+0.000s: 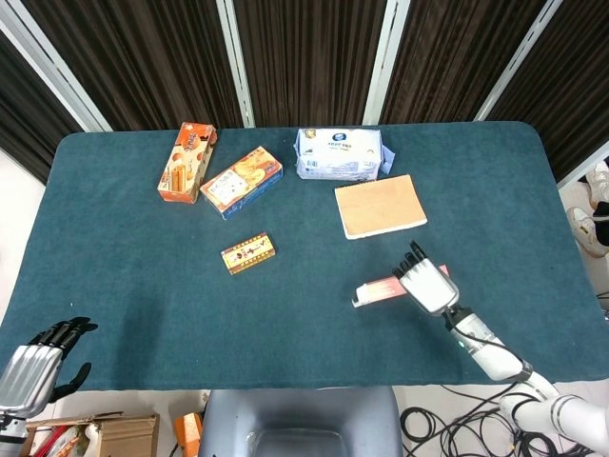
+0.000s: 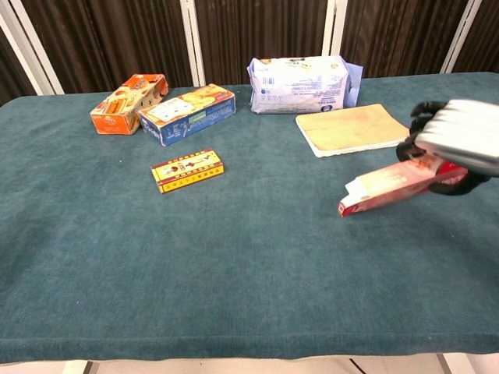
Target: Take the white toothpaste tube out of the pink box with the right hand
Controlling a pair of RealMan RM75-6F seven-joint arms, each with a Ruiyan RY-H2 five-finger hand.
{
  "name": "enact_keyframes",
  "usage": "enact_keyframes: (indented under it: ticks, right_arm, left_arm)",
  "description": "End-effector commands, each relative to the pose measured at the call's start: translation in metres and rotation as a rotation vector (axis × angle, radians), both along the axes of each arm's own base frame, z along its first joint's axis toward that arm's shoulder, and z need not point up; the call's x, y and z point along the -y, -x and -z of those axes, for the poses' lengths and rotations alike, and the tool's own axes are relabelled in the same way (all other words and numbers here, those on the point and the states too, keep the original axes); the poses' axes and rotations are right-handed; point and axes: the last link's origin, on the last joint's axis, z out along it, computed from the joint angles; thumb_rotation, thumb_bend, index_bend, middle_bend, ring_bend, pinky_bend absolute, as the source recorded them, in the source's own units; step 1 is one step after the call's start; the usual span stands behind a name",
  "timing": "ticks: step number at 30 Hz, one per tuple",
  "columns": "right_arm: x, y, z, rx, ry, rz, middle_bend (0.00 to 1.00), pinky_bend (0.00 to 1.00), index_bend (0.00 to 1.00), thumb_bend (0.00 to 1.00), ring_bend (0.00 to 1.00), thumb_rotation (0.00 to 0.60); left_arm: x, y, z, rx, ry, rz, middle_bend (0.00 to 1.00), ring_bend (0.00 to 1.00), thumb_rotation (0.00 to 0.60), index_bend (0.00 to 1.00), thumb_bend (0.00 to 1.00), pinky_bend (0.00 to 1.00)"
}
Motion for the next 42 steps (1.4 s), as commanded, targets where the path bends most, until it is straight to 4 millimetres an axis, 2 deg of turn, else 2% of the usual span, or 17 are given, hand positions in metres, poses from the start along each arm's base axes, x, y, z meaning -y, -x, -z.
enact_keyframes:
  ticks: [1,7,12,16,28,35,42]
  right_arm:
    - [0.001,-0.014,-0.013,-0.065,0.055,-0.132,0.55,0.17,0.75,0.46,0.28,0.600]
    - [0.005,-0.026,-0.023,-0.179,0.146,-0.299,0.55,0.18,0.73,0.46,0.28,0.600]
    - [0.007,-0.028,-0.024,-0.222,0.172,-0.351,0.55,0.18,0.72,0.46,0.28,0.600]
    - [0.011,-0.033,-0.024,-0.392,0.257,-0.546,0.55,0.18,0.70,0.46,0.28,0.600]
    - [0.015,-0.036,-0.022,-0.483,0.279,-0.637,0.53,0.18,0.61,0.46,0.24,0.600]
    - [0.014,-0.039,-0.023,-0.496,0.292,-0.667,0.43,0.13,0.51,0.46,0.19,0.600]
    - [0.014,-0.041,-0.023,-0.495,0.289,-0.669,0.40,0.12,0.44,0.46,0.18,0.600]
  left_arm:
    - [0.000,0.000,0.000,-0.001,0.001,0.000,0.24,0.24,0.600,0.29,0.36,0.41]
    - [0.000,-0.001,0.001,-0.003,0.005,0.001,0.23,0.24,0.600,0.29,0.36,0.41]
    - [0.000,-0.001,0.001,-0.004,0.005,0.001,0.24,0.24,0.600,0.29,0.36,0.41]
    - [0.000,-0.001,0.002,-0.004,0.008,0.000,0.24,0.24,0.600,0.29,0.36,0.41]
    - [0.000,-0.001,0.002,-0.005,0.009,-0.006,0.24,0.24,0.600,0.29,0.36,0.41]
    - [0.000,-0.001,0.001,-0.004,0.008,-0.008,0.24,0.24,0.600,0.29,0.36,0.41]
    - [0.000,-0.001,0.001,-0.003,0.009,-0.008,0.24,0.24,0.600,0.29,0.36,0.41]
